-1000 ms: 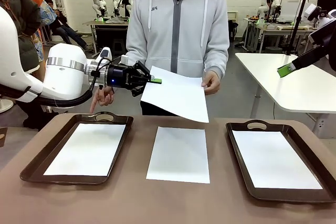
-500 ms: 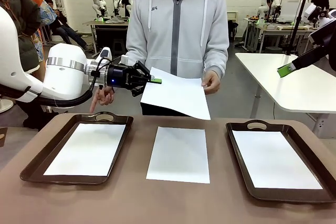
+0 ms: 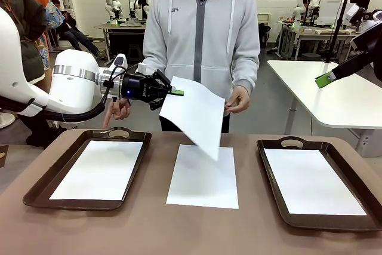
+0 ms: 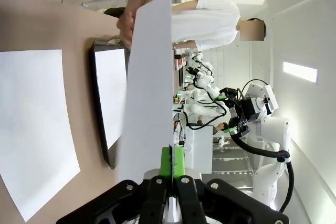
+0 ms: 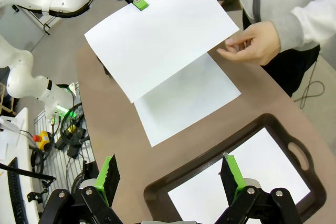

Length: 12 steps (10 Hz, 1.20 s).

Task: Sort the A4 documents.
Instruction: Place the A4 Paper in the designated Handle tray.

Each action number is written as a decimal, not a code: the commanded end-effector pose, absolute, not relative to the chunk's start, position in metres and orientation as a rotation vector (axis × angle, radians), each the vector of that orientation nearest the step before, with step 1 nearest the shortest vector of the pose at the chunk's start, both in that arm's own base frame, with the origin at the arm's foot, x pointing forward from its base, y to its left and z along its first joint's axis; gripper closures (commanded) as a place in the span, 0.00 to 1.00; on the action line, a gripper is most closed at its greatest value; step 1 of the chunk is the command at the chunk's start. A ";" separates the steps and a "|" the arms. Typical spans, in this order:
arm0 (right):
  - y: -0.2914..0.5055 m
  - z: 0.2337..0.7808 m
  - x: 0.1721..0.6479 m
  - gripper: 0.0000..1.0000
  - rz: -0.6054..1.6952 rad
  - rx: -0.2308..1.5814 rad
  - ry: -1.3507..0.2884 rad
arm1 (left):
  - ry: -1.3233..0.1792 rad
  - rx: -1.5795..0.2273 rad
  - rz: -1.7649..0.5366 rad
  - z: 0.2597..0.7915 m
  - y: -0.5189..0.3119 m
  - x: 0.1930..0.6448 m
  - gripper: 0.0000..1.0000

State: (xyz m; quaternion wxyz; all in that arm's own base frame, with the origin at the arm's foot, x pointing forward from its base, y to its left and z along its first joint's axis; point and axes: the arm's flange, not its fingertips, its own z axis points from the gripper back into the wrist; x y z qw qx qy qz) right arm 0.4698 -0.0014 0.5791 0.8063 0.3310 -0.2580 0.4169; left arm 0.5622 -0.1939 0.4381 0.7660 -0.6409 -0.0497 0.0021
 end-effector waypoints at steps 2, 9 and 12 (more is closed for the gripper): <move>-0.001 0.578 0.469 0.00 0.899 0.703 -0.545 | -0.110 -1.306 -0.096 0.458 -0.162 0.539 0.99; -0.001 0.578 0.469 0.00 0.899 0.703 -0.545 | -0.085 -1.056 0.055 0.444 -0.067 0.493 0.99; -0.001 0.578 0.469 0.00 0.899 0.703 -0.545 | -0.107 -1.013 0.038 0.415 -0.045 0.510 0.99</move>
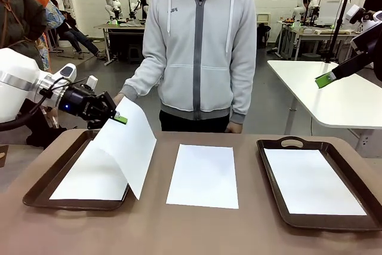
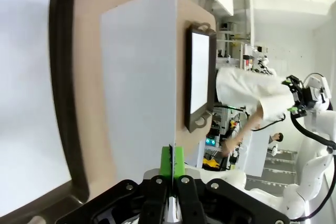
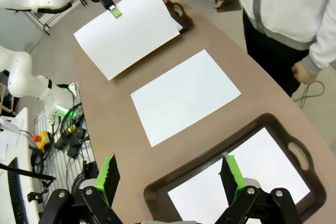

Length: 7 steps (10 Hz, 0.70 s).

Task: Sort the A4 documents.
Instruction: Place the A4 Paper in the designated Handle tray.

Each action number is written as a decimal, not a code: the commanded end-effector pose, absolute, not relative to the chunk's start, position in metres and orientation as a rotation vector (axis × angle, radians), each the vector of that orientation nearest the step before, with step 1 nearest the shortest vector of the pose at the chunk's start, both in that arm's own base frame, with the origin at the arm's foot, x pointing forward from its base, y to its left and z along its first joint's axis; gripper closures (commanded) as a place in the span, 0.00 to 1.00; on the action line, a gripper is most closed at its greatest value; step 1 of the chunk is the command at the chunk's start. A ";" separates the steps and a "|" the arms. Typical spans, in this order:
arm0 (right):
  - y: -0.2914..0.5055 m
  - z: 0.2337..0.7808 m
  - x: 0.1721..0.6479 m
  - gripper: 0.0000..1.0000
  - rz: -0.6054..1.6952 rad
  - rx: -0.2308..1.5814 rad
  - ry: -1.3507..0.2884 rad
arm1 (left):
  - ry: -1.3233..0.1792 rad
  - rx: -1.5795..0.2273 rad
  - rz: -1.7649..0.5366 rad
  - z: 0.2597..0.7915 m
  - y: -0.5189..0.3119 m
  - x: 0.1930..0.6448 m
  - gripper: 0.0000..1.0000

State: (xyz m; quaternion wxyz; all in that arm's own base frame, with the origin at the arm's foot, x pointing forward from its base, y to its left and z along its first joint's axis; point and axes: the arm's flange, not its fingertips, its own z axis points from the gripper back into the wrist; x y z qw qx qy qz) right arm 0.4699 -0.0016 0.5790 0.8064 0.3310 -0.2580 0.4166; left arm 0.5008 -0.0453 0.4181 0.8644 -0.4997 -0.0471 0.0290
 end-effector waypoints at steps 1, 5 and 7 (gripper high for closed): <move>-0.001 0.578 0.469 0.00 0.899 0.703 -0.545 | -0.100 -0.968 0.060 0.408 -0.037 0.512 0.99; -0.001 0.578 0.469 0.00 0.899 0.703 -0.545 | -0.083 -0.671 0.111 0.413 -0.005 0.516 0.99; -0.001 0.578 0.469 0.00 0.899 0.703 -0.545 | -0.063 -0.573 0.097 0.408 -0.002 0.525 0.99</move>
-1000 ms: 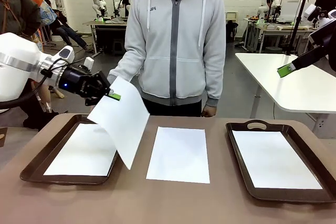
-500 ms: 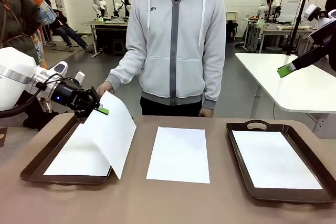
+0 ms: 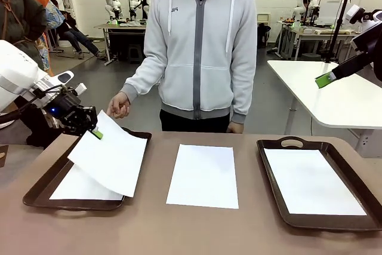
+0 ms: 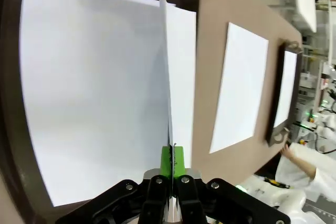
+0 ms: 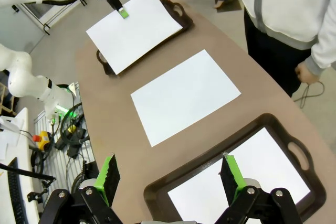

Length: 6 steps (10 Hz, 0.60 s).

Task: Sort the A4 documents.
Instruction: Place the A4 Paper in the designated Handle tray.

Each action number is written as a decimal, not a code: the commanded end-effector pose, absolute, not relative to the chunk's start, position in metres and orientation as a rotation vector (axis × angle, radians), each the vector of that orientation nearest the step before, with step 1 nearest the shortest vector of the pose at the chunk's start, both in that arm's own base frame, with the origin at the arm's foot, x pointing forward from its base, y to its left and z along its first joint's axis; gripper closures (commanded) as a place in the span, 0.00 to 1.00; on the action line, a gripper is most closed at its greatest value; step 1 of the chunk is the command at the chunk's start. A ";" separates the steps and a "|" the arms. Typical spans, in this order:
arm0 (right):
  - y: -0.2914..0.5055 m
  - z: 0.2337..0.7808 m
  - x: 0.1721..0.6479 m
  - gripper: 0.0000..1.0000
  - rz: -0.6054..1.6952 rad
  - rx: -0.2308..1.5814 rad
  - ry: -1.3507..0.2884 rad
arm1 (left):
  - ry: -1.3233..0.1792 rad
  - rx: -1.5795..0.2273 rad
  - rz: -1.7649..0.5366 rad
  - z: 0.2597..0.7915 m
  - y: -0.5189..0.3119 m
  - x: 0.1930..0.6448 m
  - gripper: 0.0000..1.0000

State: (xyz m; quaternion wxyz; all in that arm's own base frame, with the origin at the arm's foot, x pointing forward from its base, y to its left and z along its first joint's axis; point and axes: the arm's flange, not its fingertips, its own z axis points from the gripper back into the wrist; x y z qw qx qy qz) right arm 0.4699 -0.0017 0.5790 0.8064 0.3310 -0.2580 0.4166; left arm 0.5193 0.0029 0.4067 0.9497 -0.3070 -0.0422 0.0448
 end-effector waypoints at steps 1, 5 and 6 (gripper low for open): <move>-0.001 0.578 0.469 0.00 0.899 0.703 -0.545 | -0.034 -0.542 0.109 0.399 -0.002 0.533 0.99; -0.001 0.578 0.469 0.00 0.899 0.703 -0.545 | 0.032 -0.467 0.108 0.372 0.007 0.557 0.99; -0.001 0.578 0.469 0.00 0.899 0.703 -0.545 | 0.020 -0.466 0.099 0.371 0.007 0.558 0.99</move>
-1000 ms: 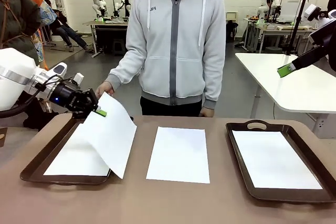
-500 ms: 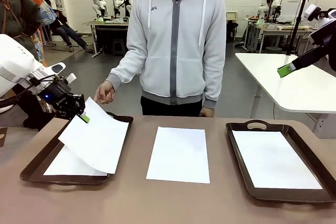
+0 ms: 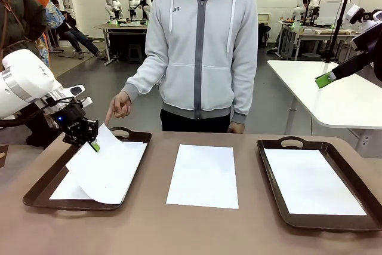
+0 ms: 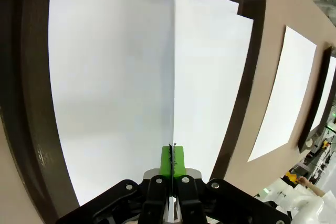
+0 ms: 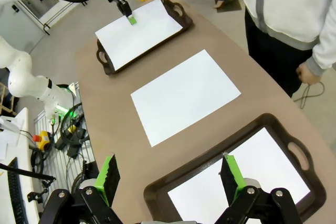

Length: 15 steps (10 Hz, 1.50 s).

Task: Sort the A4 documents.
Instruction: Place the A4 Paper in the designated Handle tray.

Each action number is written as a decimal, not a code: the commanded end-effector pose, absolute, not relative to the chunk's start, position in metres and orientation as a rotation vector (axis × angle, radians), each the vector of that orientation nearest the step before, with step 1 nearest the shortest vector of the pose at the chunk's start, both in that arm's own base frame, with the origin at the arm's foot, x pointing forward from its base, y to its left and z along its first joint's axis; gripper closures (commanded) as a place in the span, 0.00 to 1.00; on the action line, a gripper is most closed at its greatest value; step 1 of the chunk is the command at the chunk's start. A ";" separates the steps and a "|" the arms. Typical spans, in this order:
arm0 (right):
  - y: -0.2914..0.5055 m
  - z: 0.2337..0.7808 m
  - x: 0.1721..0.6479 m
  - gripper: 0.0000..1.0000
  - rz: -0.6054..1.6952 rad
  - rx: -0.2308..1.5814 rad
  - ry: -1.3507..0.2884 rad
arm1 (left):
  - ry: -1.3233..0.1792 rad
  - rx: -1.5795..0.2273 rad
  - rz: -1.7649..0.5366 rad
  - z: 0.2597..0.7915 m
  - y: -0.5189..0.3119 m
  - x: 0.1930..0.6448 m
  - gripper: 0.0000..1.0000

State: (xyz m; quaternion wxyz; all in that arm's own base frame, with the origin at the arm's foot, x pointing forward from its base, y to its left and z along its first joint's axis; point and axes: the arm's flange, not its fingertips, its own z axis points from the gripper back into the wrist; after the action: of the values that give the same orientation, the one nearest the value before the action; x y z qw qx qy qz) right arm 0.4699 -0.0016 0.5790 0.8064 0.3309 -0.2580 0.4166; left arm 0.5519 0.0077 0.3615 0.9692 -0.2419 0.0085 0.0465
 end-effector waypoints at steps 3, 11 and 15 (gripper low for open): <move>-0.001 0.578 0.469 0.00 0.899 0.703 -0.545 | -0.010 -0.459 0.109 0.368 0.019 0.550 0.99; -0.001 0.578 0.469 0.00 0.899 0.703 -0.545 | 0.002 -0.466 0.108 0.363 0.032 0.544 0.80; -0.001 0.578 0.469 0.00 0.899 0.703 -0.545 | -0.008 -0.401 0.109 0.367 0.042 0.541 0.42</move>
State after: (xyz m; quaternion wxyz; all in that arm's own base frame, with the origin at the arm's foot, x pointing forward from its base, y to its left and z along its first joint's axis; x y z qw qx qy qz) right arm 0.4699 -0.0016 0.5790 0.8064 0.3309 -0.2580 0.4166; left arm 0.5465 0.0372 0.3666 0.9752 -0.2155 0.0003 0.0508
